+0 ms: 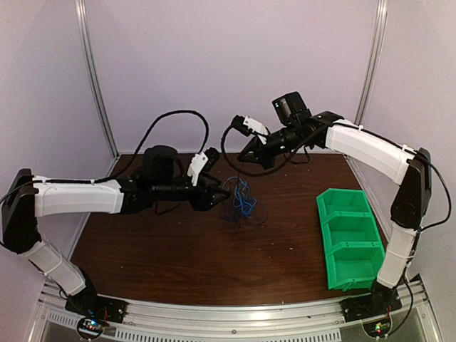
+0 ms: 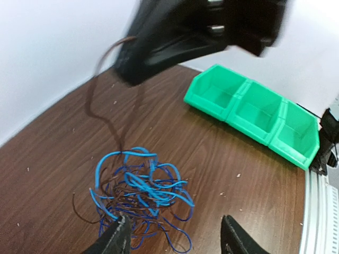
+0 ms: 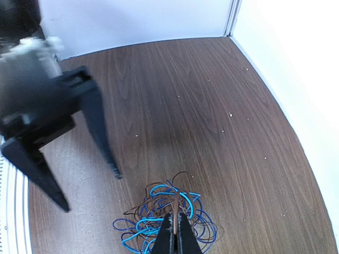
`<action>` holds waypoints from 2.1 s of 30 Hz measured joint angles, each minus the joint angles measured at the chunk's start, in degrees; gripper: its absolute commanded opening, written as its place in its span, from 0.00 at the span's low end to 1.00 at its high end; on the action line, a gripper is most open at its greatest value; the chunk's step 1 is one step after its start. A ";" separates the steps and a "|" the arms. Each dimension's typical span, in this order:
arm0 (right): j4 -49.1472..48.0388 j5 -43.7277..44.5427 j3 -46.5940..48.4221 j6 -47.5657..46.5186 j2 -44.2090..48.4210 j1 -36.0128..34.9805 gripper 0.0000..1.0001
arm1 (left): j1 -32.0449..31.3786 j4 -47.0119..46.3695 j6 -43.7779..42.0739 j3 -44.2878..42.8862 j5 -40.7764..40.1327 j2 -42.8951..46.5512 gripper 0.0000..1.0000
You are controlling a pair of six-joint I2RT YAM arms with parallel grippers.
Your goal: Untangle the cables
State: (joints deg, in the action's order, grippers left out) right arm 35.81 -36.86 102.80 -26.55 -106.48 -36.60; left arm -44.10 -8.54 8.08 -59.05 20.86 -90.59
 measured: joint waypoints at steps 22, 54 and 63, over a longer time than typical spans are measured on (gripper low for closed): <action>2.27 -4.63 0.11 3.48 3.96 -0.42 0.00 | -6.54 -48.04 1.14 10.14 -14.03 -12.72 0.49; 0.50 -23.41 25.83 11.80 18.99 14.84 0.00 | -7.02 -49.90 3.52 19.58 -27.02 -18.95 0.13; -10.19 -24.85 5.97 16.48 21.79 15.10 0.00 | -7.02 -47.93 4.39 27.12 -30.69 -7.61 0.46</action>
State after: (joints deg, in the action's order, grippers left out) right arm 25.63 -61.71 108.77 -10.07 -84.68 -21.50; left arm -51.11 -56.47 12.47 -31.92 -9.82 -98.19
